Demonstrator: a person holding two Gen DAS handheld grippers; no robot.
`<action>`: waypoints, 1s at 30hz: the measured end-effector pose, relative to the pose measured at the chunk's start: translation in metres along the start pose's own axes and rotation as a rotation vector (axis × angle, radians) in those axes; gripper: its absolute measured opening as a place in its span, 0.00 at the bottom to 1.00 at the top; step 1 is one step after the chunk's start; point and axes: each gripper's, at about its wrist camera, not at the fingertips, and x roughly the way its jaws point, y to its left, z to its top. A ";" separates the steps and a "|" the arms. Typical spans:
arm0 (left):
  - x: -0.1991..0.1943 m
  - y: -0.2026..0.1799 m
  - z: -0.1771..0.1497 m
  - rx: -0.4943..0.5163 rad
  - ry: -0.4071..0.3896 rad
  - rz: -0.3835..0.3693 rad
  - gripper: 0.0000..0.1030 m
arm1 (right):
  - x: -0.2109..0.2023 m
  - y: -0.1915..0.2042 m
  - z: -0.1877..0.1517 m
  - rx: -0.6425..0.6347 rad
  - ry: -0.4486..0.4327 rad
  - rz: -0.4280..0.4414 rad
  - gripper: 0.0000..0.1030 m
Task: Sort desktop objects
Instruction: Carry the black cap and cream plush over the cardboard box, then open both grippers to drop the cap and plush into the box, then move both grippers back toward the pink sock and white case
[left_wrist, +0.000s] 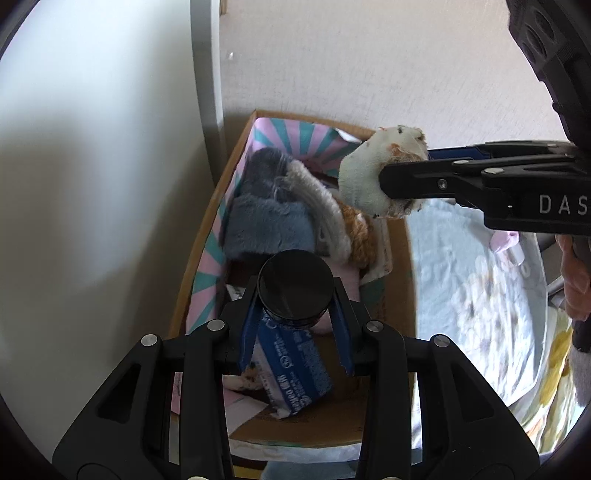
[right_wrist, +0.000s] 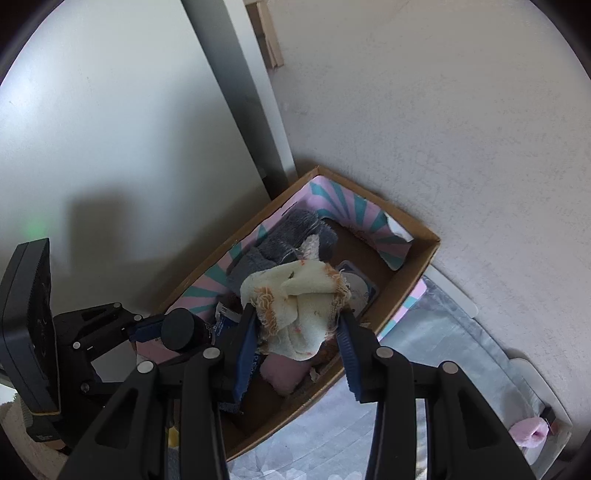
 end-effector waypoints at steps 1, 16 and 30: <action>0.002 0.000 0.000 0.002 0.001 0.002 0.31 | 0.004 0.001 0.000 -0.002 0.006 0.000 0.37; 0.013 -0.015 -0.004 0.068 0.041 -0.066 0.38 | 0.026 0.013 0.010 0.007 0.042 0.027 0.59; 0.007 -0.039 -0.005 0.131 -0.023 -0.059 1.00 | -0.027 -0.021 -0.007 0.180 -0.117 -0.027 0.78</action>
